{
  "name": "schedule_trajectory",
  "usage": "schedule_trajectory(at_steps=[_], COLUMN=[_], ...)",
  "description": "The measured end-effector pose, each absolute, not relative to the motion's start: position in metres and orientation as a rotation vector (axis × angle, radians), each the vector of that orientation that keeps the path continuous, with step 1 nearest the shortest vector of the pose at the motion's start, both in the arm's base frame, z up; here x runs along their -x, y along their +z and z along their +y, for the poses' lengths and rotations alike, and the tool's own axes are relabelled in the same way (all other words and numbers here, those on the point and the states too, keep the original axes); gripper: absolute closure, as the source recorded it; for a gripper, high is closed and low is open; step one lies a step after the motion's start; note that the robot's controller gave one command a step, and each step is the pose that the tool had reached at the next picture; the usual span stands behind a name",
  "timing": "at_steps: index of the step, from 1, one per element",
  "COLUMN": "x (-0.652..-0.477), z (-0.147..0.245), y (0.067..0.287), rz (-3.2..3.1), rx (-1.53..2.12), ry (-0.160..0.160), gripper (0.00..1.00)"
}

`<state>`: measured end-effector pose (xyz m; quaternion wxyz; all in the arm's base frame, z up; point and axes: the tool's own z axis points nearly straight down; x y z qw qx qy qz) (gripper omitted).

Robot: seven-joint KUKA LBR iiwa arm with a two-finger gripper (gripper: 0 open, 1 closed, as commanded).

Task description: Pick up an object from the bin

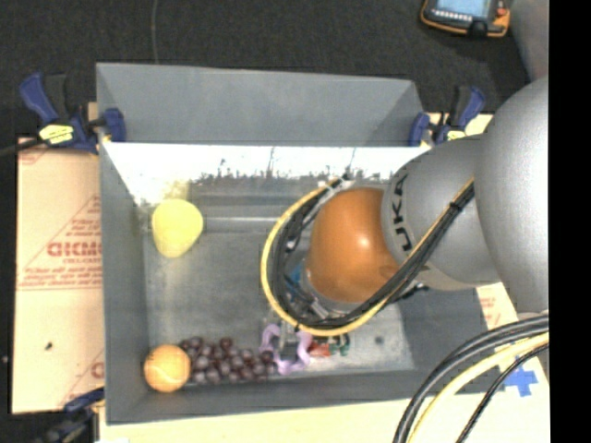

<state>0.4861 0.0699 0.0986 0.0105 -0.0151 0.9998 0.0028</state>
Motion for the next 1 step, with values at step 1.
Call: schedule_trajectory(at_steps=[1], x=[-0.4861], z=[0.07], y=[0.0986], rz=[3.12], rx=[0.047], ry=[0.009], gripper=[1.0])
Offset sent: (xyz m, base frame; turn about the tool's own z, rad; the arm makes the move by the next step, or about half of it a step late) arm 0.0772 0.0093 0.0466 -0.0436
